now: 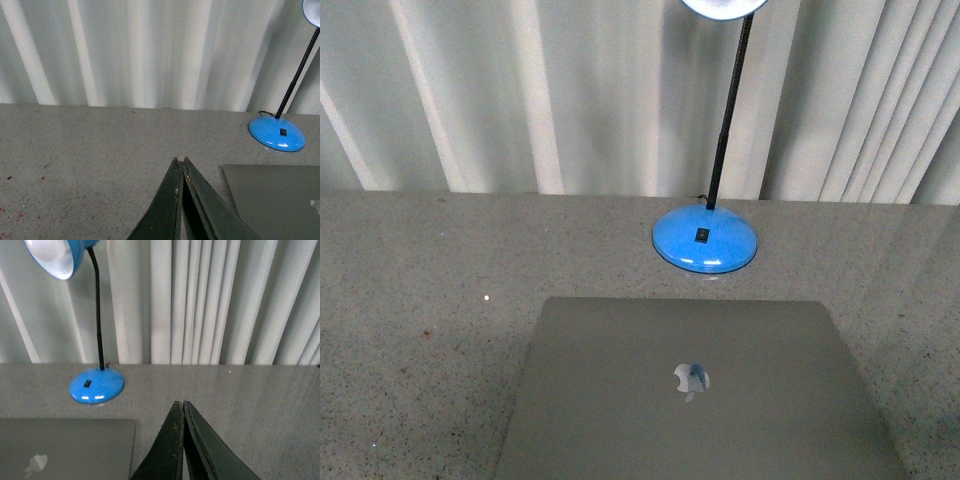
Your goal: Close laptop
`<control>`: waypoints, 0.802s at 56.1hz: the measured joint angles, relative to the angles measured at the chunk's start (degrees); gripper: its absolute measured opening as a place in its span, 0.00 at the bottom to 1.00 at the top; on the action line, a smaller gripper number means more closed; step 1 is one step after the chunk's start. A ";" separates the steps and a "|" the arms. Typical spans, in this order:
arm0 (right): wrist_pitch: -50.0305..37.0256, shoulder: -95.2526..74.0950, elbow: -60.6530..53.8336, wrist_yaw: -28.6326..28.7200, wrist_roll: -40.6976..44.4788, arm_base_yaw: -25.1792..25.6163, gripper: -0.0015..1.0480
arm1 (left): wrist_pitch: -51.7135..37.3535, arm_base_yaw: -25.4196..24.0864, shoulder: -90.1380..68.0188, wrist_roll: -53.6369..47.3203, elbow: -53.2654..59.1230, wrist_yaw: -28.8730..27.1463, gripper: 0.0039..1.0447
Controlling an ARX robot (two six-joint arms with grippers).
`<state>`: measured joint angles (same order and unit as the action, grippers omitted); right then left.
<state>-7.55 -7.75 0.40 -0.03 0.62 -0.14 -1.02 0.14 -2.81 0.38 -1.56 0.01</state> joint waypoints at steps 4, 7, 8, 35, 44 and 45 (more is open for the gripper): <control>7.15 5.88 -0.04 -0.02 0.00 0.04 0.03 | 0.72 0.00 2.58 0.00 0.00 -0.02 0.03; 7.21 7.43 -0.04 0.04 0.00 0.07 0.03 | 0.90 0.00 2.56 0.00 0.00 -0.02 0.03; 7.21 7.50 -0.04 0.04 0.00 0.07 0.03 | 0.94 0.00 2.56 0.00 0.00 -0.02 0.03; 7.52 7.50 -0.04 0.09 0.00 0.07 0.51 | 0.98 0.00 2.62 0.02 0.00 -0.02 0.54; 7.52 7.50 -0.04 0.09 0.00 0.07 0.79 | 0.98 0.00 2.62 0.02 0.00 0.00 0.83; 7.52 7.50 -0.04 0.09 0.00 0.07 0.84 | 0.98 0.00 2.62 0.02 0.00 -0.02 0.86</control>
<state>-0.03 -0.25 0.36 0.05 0.62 -0.08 -0.03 0.14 -0.19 0.40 -1.56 -0.01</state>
